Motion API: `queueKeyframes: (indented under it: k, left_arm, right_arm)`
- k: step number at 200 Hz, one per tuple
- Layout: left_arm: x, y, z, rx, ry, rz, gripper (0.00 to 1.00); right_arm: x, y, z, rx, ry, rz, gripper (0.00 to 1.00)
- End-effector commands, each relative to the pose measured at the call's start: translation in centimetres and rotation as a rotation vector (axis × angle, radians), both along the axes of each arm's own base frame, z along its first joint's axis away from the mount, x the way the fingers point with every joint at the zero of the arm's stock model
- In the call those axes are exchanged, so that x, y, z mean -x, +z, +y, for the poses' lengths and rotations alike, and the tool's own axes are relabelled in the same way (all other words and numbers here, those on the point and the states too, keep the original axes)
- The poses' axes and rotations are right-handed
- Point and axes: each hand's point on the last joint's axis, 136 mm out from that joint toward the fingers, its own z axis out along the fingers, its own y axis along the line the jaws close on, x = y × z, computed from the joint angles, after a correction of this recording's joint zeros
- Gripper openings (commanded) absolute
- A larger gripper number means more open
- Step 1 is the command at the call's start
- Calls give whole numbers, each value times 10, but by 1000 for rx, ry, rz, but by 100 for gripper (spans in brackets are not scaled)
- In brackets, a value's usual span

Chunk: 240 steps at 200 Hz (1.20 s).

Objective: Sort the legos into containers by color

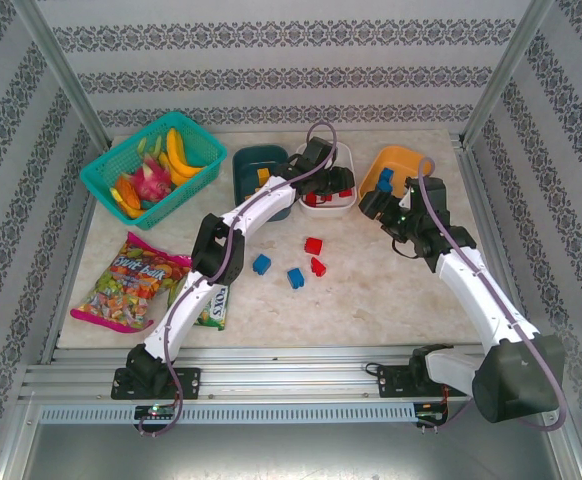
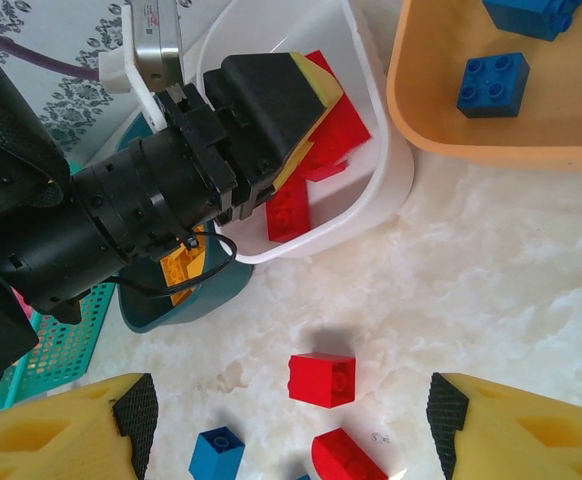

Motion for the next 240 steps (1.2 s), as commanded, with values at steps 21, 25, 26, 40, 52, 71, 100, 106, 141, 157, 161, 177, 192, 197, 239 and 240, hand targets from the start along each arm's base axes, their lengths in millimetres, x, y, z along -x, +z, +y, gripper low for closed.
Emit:
queueKeyframes:
  k: [21, 25, 26, 40, 52, 71, 100, 106, 141, 157, 161, 177, 192, 197, 239, 240]
  left_arm:
    - [-1, 12, -5, 29, -21, -22, 53]
    - [-1, 16, -5, 31, -23, -27, 54]
    - [-1, 17, -5, 31, -23, -27, 55]
    - [0, 29, -3, 36, -22, -38, 57]
    - [0, 40, 0, 40, -15, -42, 58]
    - [1, 61, 11, 32, 10, -48, 57]
    - [16, 101, 42, -21, 68, -42, 56]
    - [22, 110, 52, -35, 86, -39, 57]
    - [77, 118, 146, -150, 287, 45, 58]
    - [117, 103, 190, -181, 365, 121, 59]
    - [127, 99, 200, -189, 378, 135, 59]
    - [172, 86, 237, -240, 432, 177, 60]
    - [214, 73, 269, -289, 485, 216, 60]
    - [227, 72, 278, -292, 504, 221, 61]
    - [309, 57, 334, -310, 615, 238, 62]
    - [310, 57, 335, -309, 618, 236, 62]
  right_arm:
    - [-8, 23, 4, -12, 26, -54, 74]
    - [-8, 25, 5, -9, 30, -59, 74]
    - [-8, 25, 5, -8, 31, -59, 74]
    - [-7, 28, 5, 7, 41, -66, 74]
    - [-5, 31, 7, 22, 56, -72, 74]
    - [3, 32, 15, 74, 96, -79, 73]
    - [22, 24, 44, 176, 224, -91, 73]
    - [27, 22, 52, 201, 263, -96, 73]
    - [61, -9, 119, 337, 547, -93, 74]
    - [76, -23, 149, 389, 670, -87, 75]
    - [80, -27, 157, 402, 700, -86, 75]
    - [90, -40, 185, 444, 811, -63, 78]
    - [91, -56, 202, 488, 873, 8, 79]
    - [89, -61, 206, 502, 880, 36, 79]
    - [70, -82, 237, 453, 793, 210, 79]
    - [70, -83, 238, 450, 787, 218, 79]
